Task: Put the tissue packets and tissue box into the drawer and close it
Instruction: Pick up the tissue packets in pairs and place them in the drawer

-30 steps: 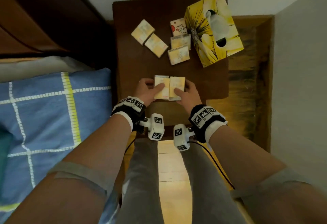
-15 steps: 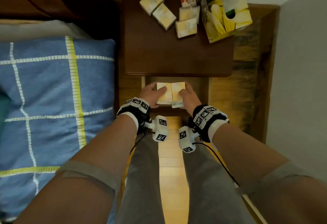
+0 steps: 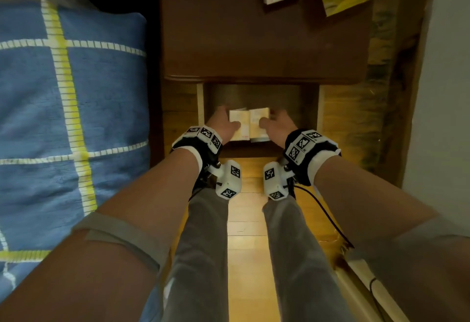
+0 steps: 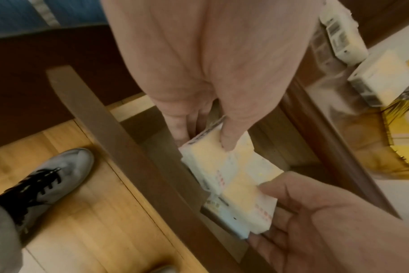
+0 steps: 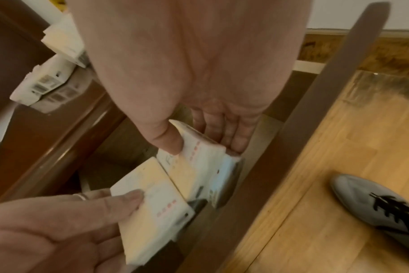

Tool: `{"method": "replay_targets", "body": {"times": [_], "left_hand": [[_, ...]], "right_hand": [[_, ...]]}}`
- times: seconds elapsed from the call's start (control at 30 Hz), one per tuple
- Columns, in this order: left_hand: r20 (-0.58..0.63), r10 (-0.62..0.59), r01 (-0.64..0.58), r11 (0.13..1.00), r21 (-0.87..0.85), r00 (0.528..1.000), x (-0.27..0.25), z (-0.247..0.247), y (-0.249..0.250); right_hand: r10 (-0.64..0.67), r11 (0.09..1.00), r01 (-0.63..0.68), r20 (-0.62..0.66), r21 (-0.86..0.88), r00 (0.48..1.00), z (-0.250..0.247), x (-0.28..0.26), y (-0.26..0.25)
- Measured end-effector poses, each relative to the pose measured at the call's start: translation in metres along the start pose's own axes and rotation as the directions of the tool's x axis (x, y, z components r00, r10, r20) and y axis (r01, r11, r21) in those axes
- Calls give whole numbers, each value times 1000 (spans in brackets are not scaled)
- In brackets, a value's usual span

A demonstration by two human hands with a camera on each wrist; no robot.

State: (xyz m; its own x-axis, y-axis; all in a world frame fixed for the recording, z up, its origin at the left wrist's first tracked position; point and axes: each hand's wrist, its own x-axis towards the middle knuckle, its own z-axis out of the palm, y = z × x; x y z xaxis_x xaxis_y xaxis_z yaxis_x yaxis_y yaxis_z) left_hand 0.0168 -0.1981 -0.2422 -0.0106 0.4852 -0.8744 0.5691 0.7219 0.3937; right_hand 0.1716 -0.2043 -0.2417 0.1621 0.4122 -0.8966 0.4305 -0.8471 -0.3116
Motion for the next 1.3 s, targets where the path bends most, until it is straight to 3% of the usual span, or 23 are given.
{"method": "replay_targets", "body": {"times": [0.33,0.43,0.7,0.8,0.9,1.07,1.3], "left_hand": [[-10,-59,60,985,161,998,56,25,2],[-28,-92,96,976,196,995,58,27,2],[-69,-73,80,989,120,995,40,18,-3],[-172,4,1,999,34,985,32,6,-9],[-343,-65,29,994,-109,937,21,-16,-21],[-469,-78,40,995,-91,880,12,-39,-33],[-298,-66,43,996,-84,952,16,-40,-54]], "right_hand": [[-18,975,39,95,-220,995,-2,72,11],[-44,953,61,64,-298,997,-4,78,13],[-87,965,119,144,-233,986,-8,71,6],[-75,964,107,136,-244,988,2,71,2],[-41,964,71,121,-257,992,16,66,-1],[-50,954,100,181,-282,982,38,62,-6],[-97,907,181,230,-381,968,55,67,-16]]}}
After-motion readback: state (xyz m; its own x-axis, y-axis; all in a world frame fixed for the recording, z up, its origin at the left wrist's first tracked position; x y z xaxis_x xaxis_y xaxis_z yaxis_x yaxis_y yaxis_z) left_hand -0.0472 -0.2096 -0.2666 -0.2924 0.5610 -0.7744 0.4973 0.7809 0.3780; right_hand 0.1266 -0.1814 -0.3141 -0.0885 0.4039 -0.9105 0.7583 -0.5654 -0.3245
